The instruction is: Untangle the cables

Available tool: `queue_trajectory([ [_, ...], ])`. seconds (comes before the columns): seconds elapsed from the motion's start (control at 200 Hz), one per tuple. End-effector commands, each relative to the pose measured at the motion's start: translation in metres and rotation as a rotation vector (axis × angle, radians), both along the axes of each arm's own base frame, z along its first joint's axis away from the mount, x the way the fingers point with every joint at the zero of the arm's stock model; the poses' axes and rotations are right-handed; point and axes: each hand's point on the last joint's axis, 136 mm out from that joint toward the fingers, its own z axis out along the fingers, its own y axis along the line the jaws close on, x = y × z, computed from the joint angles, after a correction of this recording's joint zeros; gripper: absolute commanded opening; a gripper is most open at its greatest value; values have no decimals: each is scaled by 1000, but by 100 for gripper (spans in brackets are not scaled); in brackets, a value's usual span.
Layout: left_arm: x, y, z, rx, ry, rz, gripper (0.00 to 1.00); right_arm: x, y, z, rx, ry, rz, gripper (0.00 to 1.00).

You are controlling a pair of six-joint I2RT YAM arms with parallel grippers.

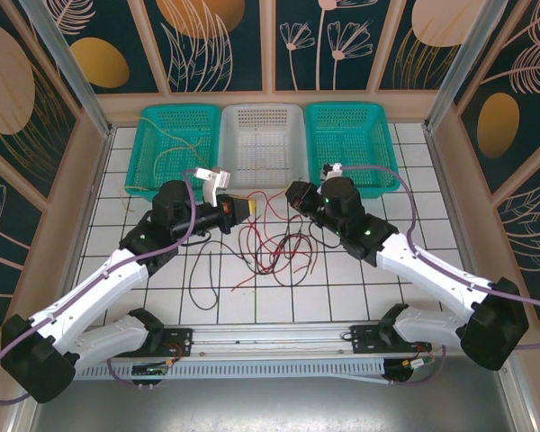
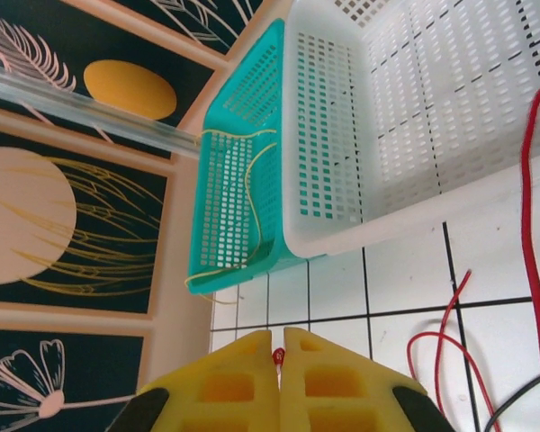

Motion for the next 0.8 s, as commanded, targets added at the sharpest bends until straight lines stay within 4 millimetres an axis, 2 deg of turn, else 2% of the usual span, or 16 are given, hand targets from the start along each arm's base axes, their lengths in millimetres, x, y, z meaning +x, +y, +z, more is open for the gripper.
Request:
queue_trajectory([
  [0.0, -2, 2, 24, -36, -61, -2, 0, -1, -1, 14, 47, -42, 12, 0],
  [0.06, 0, 6, 29, -46, -70, 31, 0, -2, -6, 10, 36, -34, -1, 0],
  [0.12, 9, 18, 36, -50, -78, 125, 0, -4, -21, 1, 7, -18, -54, 0],
  [0.325, 20, 49, 90, -121, -144, 314, 0, -26, -90, -59, -26, 118, -237, 0],
  [0.365, 22, 52, 96, -122, -146, 339, 0, -33, -102, -69, -33, 144, -274, 0],
  [0.395, 24, 55, 93, -113, -136, 359, 0, -39, -110, -76, -37, 162, -297, 0],
  [0.405, 24, 57, 104, -129, -149, 368, 0, -40, -112, -78, -39, 168, -304, 0],
  [0.44, 24, 61, 111, -142, -153, 391, 0, -46, -120, -84, -39, 183, -324, 0],
  [0.611, 34, 85, 120, -154, -122, 541, 0, -70, -151, -110, -50, 243, -406, 0],
  [0.696, 32, 81, 128, -165, -139, 513, 0, -77, -161, -116, -73, 249, -425, 0],
  [0.796, 35, 79, 128, -150, -131, 514, 0, -82, -172, -120, -129, 264, -450, 0],
])
